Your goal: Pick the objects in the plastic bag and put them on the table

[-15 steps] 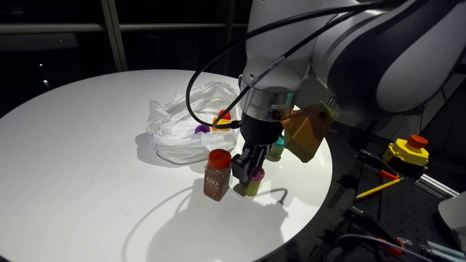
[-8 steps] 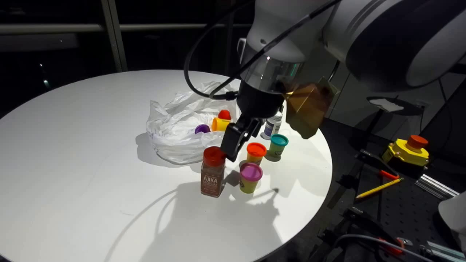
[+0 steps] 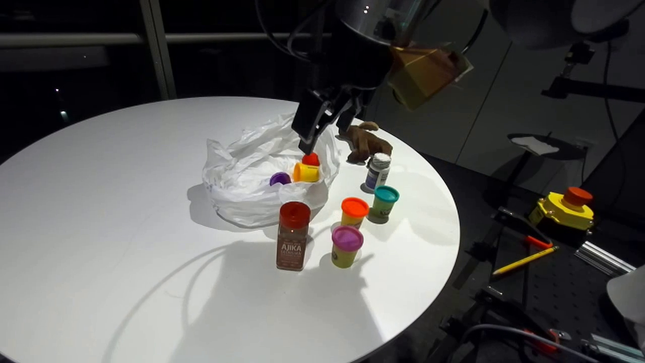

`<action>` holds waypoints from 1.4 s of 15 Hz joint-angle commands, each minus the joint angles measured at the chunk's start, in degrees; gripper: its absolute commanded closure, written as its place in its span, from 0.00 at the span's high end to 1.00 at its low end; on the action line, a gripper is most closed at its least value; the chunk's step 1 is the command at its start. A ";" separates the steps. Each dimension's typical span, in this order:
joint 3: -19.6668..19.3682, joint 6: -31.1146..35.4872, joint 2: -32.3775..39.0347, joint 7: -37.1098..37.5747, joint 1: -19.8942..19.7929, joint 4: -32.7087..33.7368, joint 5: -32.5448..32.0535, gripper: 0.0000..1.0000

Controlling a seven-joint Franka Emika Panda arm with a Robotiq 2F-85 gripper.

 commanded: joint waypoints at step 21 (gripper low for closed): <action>-0.10 -1.81 34.43 -15.70 -4.11 30.87 28.71 0.76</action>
